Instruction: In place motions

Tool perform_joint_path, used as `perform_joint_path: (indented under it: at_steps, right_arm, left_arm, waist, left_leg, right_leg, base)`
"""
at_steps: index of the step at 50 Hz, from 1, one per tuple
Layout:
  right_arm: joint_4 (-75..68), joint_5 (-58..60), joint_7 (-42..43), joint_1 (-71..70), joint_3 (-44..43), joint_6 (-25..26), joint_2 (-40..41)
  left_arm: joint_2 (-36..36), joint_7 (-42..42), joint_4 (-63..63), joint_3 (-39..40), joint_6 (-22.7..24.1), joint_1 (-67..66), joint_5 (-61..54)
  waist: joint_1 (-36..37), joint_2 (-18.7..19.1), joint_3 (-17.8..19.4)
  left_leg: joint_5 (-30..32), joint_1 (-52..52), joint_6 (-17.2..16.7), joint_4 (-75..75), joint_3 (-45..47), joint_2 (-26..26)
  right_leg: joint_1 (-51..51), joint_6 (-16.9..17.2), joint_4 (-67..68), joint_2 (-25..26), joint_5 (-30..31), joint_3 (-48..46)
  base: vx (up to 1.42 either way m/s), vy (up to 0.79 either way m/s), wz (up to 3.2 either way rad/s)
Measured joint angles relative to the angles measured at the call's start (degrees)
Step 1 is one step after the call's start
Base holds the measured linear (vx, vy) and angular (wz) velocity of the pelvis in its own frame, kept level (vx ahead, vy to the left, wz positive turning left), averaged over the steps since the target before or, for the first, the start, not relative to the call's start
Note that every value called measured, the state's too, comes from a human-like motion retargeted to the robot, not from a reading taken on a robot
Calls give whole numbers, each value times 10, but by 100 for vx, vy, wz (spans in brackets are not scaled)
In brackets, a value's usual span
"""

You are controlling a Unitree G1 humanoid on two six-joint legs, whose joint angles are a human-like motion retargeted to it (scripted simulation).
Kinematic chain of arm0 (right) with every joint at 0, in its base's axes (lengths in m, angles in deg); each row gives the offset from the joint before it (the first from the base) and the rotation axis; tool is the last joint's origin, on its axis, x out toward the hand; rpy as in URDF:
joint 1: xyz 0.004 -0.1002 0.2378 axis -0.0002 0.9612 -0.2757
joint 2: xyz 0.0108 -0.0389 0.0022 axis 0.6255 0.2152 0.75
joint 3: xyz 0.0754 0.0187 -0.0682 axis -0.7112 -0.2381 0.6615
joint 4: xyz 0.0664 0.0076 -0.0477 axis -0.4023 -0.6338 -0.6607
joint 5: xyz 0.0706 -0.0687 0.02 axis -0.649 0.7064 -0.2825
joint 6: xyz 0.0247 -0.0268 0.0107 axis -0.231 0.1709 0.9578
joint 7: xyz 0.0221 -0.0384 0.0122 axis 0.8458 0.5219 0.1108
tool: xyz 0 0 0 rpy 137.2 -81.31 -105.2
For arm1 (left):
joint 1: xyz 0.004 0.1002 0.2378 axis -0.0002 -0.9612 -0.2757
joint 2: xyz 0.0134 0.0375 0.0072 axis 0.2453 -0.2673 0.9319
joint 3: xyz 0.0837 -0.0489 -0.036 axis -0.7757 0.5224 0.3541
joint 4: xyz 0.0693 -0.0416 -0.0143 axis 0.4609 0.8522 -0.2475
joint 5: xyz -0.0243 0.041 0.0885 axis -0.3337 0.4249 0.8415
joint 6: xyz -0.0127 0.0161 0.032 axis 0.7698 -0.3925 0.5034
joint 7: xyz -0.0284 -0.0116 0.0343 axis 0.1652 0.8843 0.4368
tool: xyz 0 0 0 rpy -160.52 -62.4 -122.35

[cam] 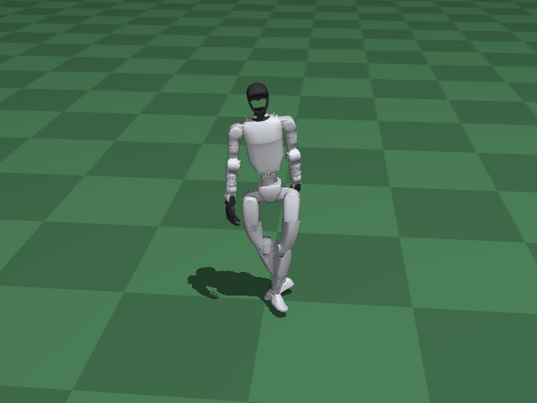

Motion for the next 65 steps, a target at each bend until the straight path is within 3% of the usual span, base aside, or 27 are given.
perform_joint_path:
  at_steps: [7, 12, 15, 18, 20, 22, 26, 31, 33, 35, 36, 37, 38, 40, 42, 47, 50, 65]
  right_arm:
    - [26, 2, -10, -14, 25, -24, 15]
    - [16, 6, -11, 12, 26, -33, 17]
    - [-11, -1, 3, 29, 16, -34, 14]
    - [-53, -11, 20, 29, 4, -26, 13]
    - [-79, -20, 27, 30, -3, -17, 13]
    - [-97, -31, 29, 29, -8, -10, 14]
    - [-100, -41, 28, 32, -13, -5, 19]
    - [-68, -23, 23, 29, -4, -6, 22]
    - [-52, -16, 18, 25, 3, -5, 23]
    - [-36, -11, 11, 21, 11, -7, 26]
    - [-30, -9, 5, 21, 14, -9, 28]
    - [-24, -5, -2, 20, 17, -10, 30]
    - [-18, 0, -13, 17, 17, -10, 33]
    - [-8, 12, -32, 9, 9, -9, 39]
    - [5, 26, -38, -2, 0, -10, 42]
    - [33, 49, -13, -3, 15, -22, 40]
    - [35, 45, -13, -5, 17, -22, 36]
    - [-16, 23, -21, 20, 21, -6, 45]
  left_arm:
    - [8, -18, 24, 61, -6, -20, -23]
    - [24, -21, 19, 72, -9, -10, -36]
    - [32, -14, 5, 55, -11, 12, -35]
    - [33, -8, -16, 33, -11, 50, -30]
    - [31, -5, -31, 16, -6, 73, -26]
    - [28, -4, -44, -4, 0, 93, -23]
    - [21, 2, -63, -42, 10, 119, -7]
    - [13, 6, -61, -76, 15, 123, 12]
    - [12, 4, -49, -80, 15, 118, 21]
    - [14, 2, -33, -83, 14, 109, 26]
    - [17, 2, -23, -85, 10, 102, 28]
    - [21, 2, -14, -87, 6, 96, 31]
    - [27, 4, -3, -89, -2, 92, 34]
    - [32, 2, 17, -93, -22, 88, 35]
    - [34, -15, 39, -85, -31, 90, 15]
    - [37, -11, 41, -51, -17, 63, -26]
    - [31, -14, 27, -40, -18, 58, -24]
    - [17, -10, 9, -54, -14, 45, 14]
  waist:
    - [12, -1, -31]
    - [-11, 11, -63]
    - [-53, 35, -49]
    - [-91, 53, -31]
    - [-102, 56, -26]
    - [-96, 48, -21]
    - [-101, 37, -5]
    - [-130, 14, 21]
    - [-141, 4, 34]
    - [-138, -9, 46]
    - [-135, -10, 49]
    - [-128, -13, 52]
    - [-114, -20, 54]
    - [-94, -24, 60]
    - [-71, -27, 58]
    - [-98, -30, 48]
    - [-91, -29, 54]
    - [-77, -17, 27]
  left_leg:
    - [-5, -2, -16, -26, -29, 16]
    - [-13, 6, -28, -37, -79, 42]
    - [-24, 36, -20, -34, -157, 57]
    - [-20, 36, -17, -28, -235, 76]
    - [-17, 27, -17, -22, -268, 82]
    - [-15, 19, -16, -19, -278, 81]
    - [-7, 10, -16, -17, -312, 72]
    - [-1, 27, -15, -29, -362, 29]
    - [-1, 45, -13, -37, -384, 10]
    - [-1, 68, -13, -44, -401, -8]
    - [-2, 77, -17, -46, -407, -7]
    - [-3, 86, -20, -49, -409, -9]
    - [-3, 92, -21, -50, -405, -13]
    - [2, 95, -22, -47, -406, -12]
    - [8, 84, -25, -39, -397, -6]
    - [24, 51, -32, -6, -391, -1]
    - [21, 57, -6, -11, -343, 0]
    - [-20, 55, 0, -28, -411, -2]
  right_leg:
    - [-5, 5, 22, 22, 64, 14]
    - [3, 5, 80, 36, 149, 13]
    - [17, -9, 170, 29, 198, 53]
    - [-37, -27, 283, 20, 232, 134]
    - [-69, -17, 310, 29, 223, 186]
    - [-99, -29, 302, 44, 183, 240]
    - [-134, -79, 236, 45, 68, 289]
    - [-166, -115, 76, 50, -7, 426]
    - [-172, -131, 17, 61, -8, 507]
    - [-169, -130, -30, 56, 78, 552]
    - [-159, -135, -39, 61, 62, 564]
    - [-148, -136, -45, 55, 51, 538]
    - [-133, -129, -47, 26, 49, 439]
    - [-109, -123, -55, 13, 43, 380]
    - [-106, -120, -55, 14, 32, 379]
    - [-90, -126, -68, 12, 13, 342]
    - [-75, -128, -76, 14, 8, 320]
    - [-70, -137, -74, 35, -10, 312]
  base:
    - [-10, 9, -2]
    - [1, 4, 91]
    - [10, 8, 235]
    - [-3, -2, 235]
    - [-4, -5, 169]
    - [0, 0, 121]
    - [3, -2, 141]
    - [9, -3, 164]
    - [23, -4, 149]
    - [29, -9, 108]
    - [34, -14, 85]
    - [32, -12, 63]
    - [24, -9, 61]
    - [14, -13, 75]
    - [10, -18, 77]
    - [16, -11, 124]
    - [3, -4, 56]
    - [5, -5, 16]
